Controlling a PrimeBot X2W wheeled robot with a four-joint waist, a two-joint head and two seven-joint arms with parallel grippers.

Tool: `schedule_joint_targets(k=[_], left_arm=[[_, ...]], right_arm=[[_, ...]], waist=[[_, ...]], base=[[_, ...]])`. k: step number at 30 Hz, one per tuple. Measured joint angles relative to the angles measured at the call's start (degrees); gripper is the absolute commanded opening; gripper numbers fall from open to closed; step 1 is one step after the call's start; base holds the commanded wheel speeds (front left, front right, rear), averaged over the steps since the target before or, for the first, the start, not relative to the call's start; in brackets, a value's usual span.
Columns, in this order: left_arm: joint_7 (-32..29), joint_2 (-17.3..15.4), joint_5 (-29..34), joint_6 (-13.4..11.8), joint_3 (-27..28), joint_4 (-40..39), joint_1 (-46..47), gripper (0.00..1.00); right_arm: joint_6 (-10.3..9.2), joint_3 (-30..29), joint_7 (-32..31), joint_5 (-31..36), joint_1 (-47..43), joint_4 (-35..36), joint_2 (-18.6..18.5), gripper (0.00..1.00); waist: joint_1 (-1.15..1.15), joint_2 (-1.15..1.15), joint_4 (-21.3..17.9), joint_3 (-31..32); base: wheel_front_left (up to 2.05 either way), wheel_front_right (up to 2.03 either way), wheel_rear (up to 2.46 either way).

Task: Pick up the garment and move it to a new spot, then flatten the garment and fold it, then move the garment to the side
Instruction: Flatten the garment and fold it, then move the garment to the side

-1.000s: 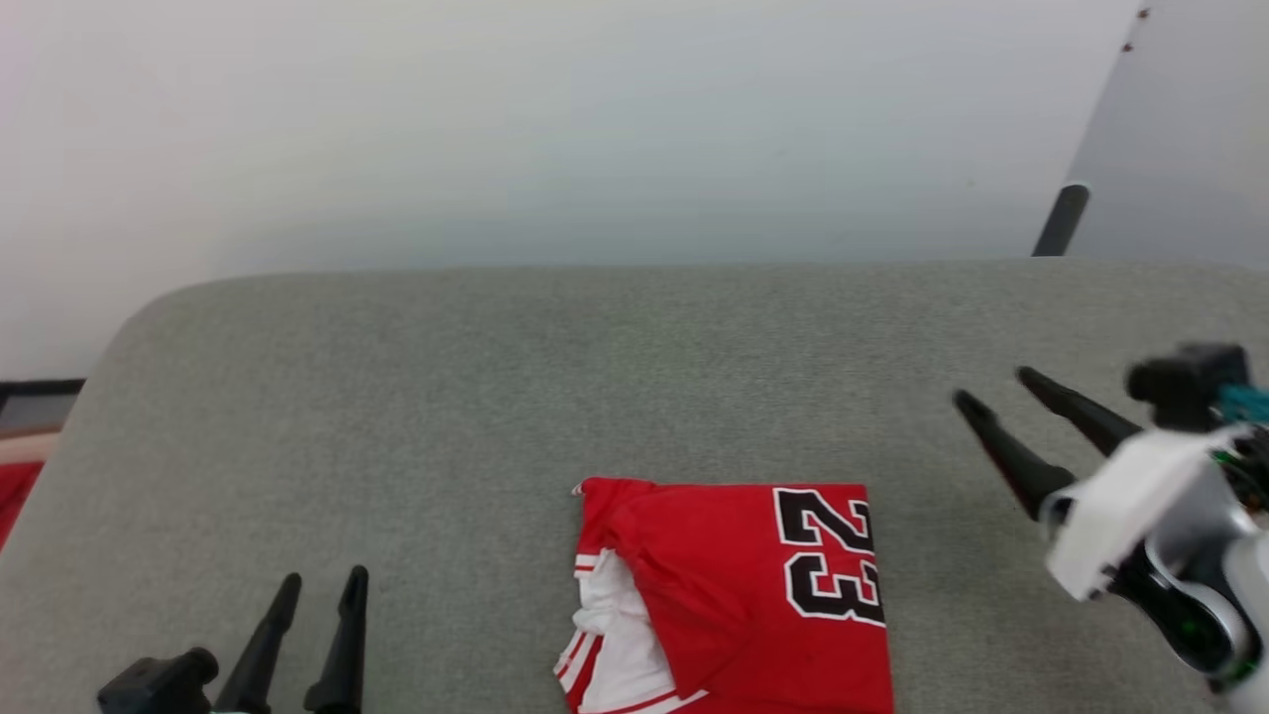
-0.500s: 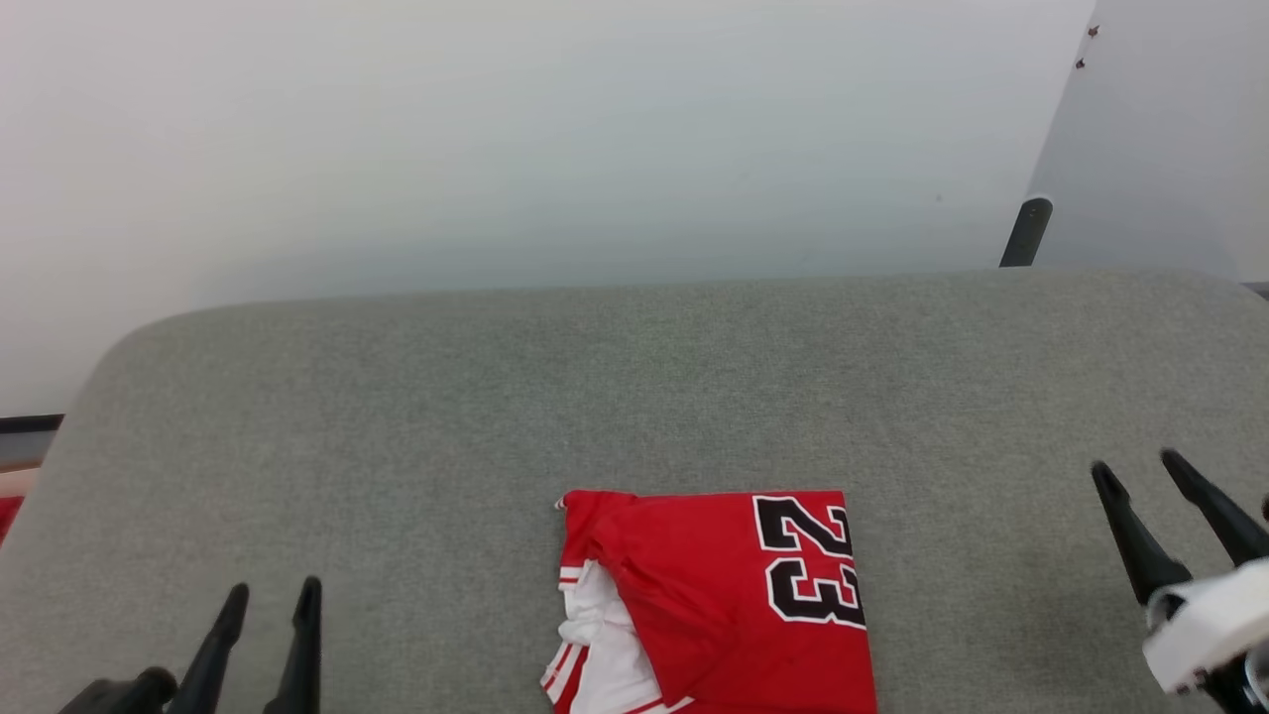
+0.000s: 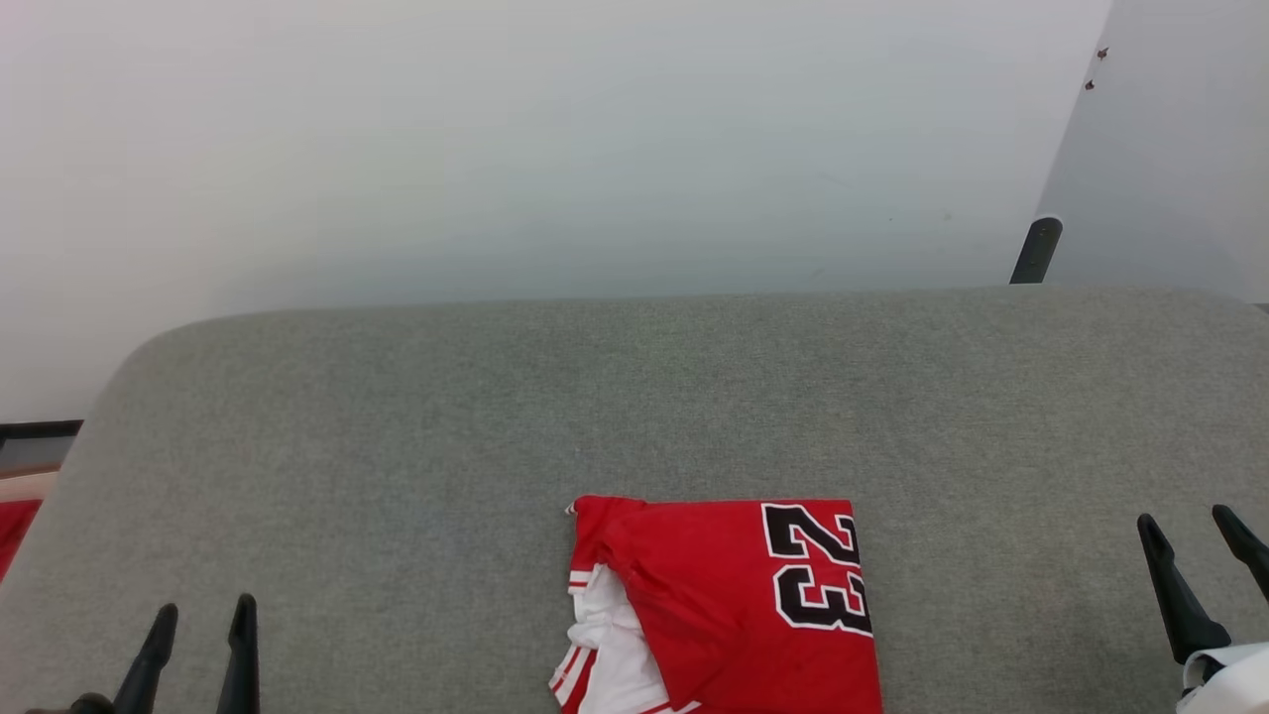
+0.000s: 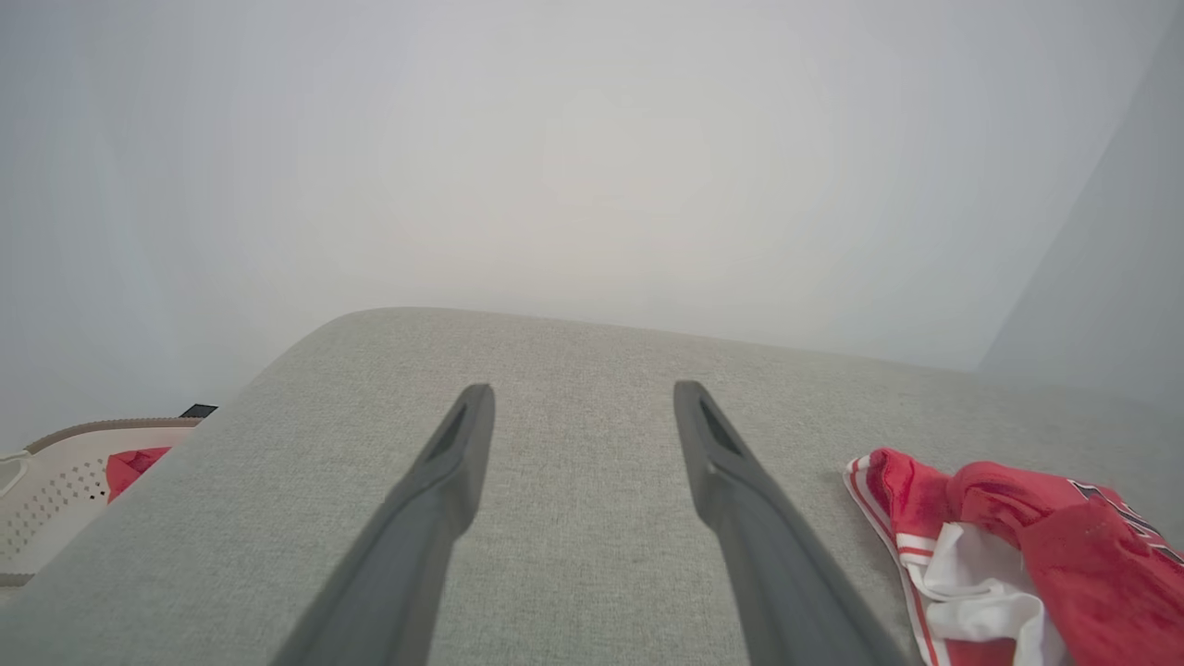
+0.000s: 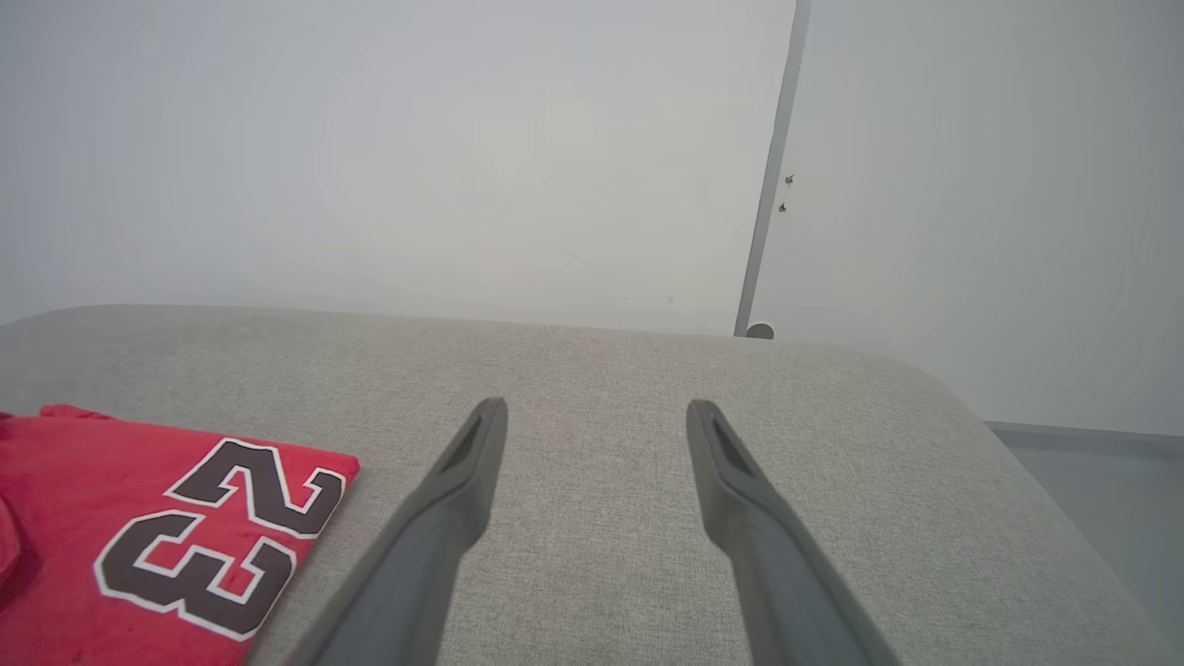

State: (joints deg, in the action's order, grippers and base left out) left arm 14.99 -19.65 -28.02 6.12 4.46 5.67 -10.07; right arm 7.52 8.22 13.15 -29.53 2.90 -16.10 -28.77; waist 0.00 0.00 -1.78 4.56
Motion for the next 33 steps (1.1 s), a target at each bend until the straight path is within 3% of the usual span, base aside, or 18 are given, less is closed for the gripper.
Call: schedule_joint_targets(k=[13,27,33], left_arm=[[0.0,1.2,1.6,0.5,0.8,0.1,-0.3,1.0],[-0.7,1.4,2.4,0.5,-2.2,1.1,1.9,1.0],[-0.9,1.9,2.4,0.7,-4.4,1.9,3.5,1.0]], right_arm=[[0.0,0.3,-2.6,0.8,-1.1,1.5,1.4,1.0],[0.0,12.4,-16.6,-5.4,4.2,1.1,1.6,1.0],[0.0,14.0,-22.6,-8.3,6.1,-0.8,1.6,1.0]], waist=[[0.0,0.0,1.1,-0.1],[0.0,0.0,7.4,-2.0],[0.0,0.0,10.8,-3.5]], base=[[0.0,0.0,0.0],[0.0,0.0,0.0],[0.0,0.0,0.0]])
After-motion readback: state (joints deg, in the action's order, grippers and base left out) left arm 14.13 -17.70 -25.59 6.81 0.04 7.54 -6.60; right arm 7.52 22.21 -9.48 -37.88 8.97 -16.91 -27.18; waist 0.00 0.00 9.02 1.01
